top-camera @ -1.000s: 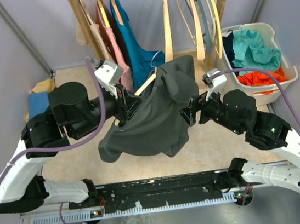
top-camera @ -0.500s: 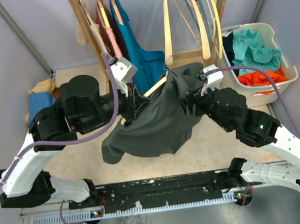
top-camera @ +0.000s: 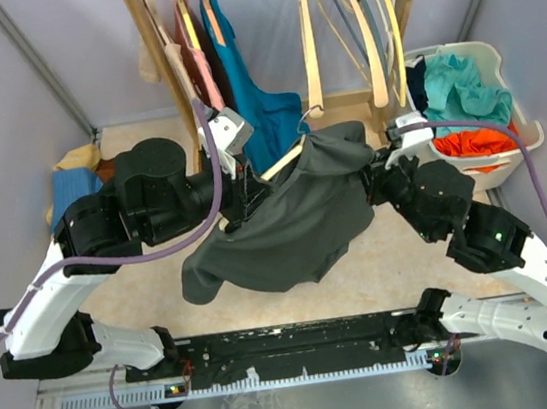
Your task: Place the t-shirt on the hanger
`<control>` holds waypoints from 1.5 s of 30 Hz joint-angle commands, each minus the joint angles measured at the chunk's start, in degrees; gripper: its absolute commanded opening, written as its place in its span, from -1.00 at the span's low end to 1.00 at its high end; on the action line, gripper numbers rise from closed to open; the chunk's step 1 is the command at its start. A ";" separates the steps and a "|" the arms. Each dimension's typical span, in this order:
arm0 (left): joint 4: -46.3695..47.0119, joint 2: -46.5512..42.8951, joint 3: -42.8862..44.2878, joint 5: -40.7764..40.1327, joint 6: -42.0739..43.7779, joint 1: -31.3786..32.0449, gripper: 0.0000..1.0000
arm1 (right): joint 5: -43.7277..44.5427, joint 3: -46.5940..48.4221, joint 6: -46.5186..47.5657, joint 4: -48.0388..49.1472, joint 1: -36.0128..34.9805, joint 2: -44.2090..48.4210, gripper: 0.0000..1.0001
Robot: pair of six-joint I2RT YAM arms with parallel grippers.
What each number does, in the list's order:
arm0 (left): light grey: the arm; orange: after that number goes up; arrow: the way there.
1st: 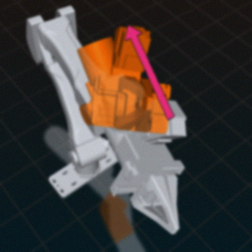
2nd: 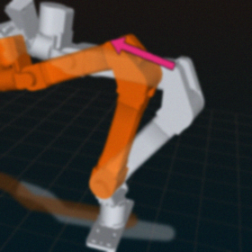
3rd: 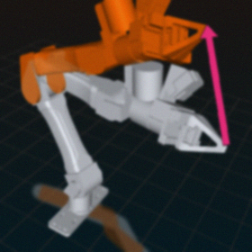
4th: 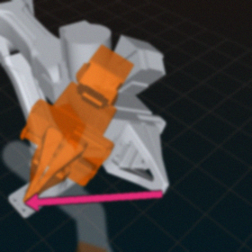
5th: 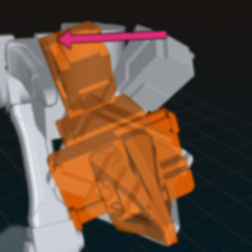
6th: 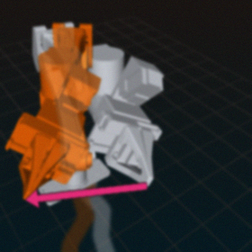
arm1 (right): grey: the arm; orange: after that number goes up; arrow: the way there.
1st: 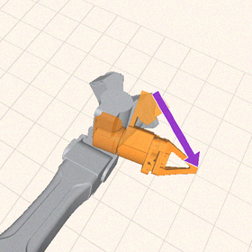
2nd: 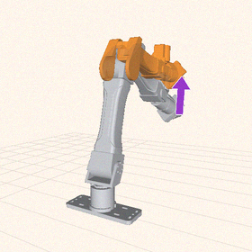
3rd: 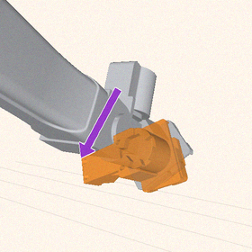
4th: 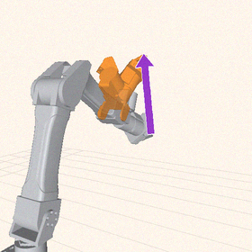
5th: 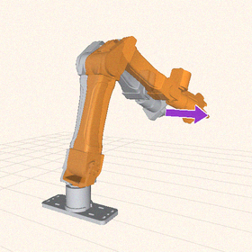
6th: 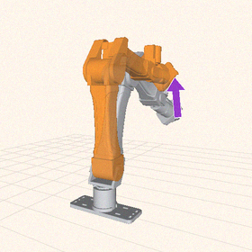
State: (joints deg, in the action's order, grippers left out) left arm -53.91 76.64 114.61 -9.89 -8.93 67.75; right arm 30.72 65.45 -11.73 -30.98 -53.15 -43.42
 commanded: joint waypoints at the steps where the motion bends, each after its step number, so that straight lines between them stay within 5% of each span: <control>1: 0.16 -2.72 0.56 -1.12 0.77 -0.09 -0.96 | 6.60 6.90 0.98 -0.36 -0.38 1.19 -1.00; 19: -1.96 -8.26 -0.09 5.87 0.05 -0.06 -0.95 | 19.26 22.12 14.67 -2.96 0.40 -10.61 -1.00; 28: -2.73 -8.71 1.07 5.83 0.15 -0.08 -0.95 | 10.31 21.87 14.80 -5.55 13.07 -12.13 -1.00; 34: -3.62 -7.49 2.08 6.21 0.00 -0.09 -0.95 | 5.40 21.16 13.34 -9.05 14.47 -12.96 -1.00; 35: -3.73 -7.33 2.26 6.27 0.02 -0.07 -0.95 | 4.55 20.81 12.96 -9.75 14.44 -13.00 -0.95; 38: -3.99 -6.81 3.21 5.62 -0.04 -0.06 -0.95 | 3.17 19.54 10.90 -11.46 14.47 -12.53 -0.28; 45: -6.06 -4.52 9.21 4.99 -0.15 -0.09 -0.95 | 1.58 21.14 8.77 -14.81 14.46 -9.95 0.40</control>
State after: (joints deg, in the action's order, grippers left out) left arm -61.14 71.61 118.65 -4.84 -9.13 67.75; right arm 33.45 83.99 -2.02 -44.21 -39.46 -55.70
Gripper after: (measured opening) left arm 0.211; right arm 0.659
